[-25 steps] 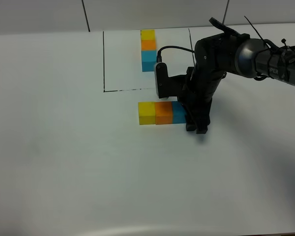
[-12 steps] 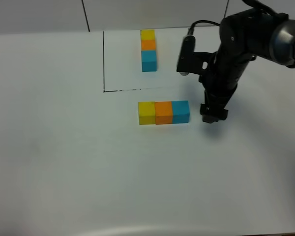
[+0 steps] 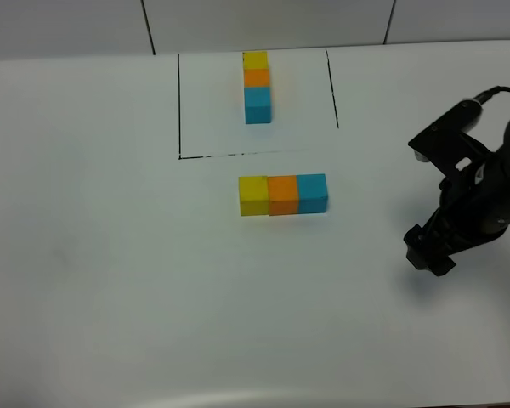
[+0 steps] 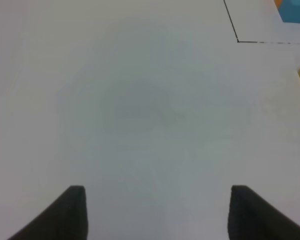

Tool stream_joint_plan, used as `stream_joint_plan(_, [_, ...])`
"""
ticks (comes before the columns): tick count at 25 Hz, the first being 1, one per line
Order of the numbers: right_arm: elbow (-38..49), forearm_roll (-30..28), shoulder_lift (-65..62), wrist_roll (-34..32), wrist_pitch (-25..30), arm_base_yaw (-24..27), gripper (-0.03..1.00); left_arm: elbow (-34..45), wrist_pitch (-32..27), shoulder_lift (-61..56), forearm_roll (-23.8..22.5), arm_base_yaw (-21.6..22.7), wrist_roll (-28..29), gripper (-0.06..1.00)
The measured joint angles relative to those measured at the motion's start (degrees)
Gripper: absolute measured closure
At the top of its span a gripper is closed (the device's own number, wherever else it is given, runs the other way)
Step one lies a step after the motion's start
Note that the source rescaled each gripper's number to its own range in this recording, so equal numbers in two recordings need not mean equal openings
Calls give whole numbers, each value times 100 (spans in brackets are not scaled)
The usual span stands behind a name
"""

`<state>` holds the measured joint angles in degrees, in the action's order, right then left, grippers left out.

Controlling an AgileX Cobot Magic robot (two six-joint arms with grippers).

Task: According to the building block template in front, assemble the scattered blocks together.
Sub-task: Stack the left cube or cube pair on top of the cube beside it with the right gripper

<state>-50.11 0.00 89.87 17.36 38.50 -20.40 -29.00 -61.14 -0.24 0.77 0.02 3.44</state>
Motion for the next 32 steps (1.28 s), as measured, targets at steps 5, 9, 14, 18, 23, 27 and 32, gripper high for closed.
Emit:
stream_joint_plan(5, [171,-52,-272,-815,-280,0,17,0,0,0,0,0,0,59])
stream_joint_plan(9, [171,-52,-283,-1089,-556,0,17,0,0,0,0,0,-5,59])
stream_joint_plan(14, [176,-79,-341,-1416,-824,0,17,0,0,0,0,0,-5,59])
stream_joint_plan(18, [176,-226,-660,-1736,-1125,2,17,0,0,0,0,0,-11,59])
stream_joint_plan(23, [176,-618,-1230,-2158,-1296,2,17,0,0,0,0,0,-11,59])
stream_joint_plan(27, [176,-1260,-1776,-2695,-1301,2,17,0,0,0,0,0,-11,59])
stream_joint_plan(32, [282,-1938,-2540,-3380,-1251,7,17,0,0,0,0,0,-11,59])
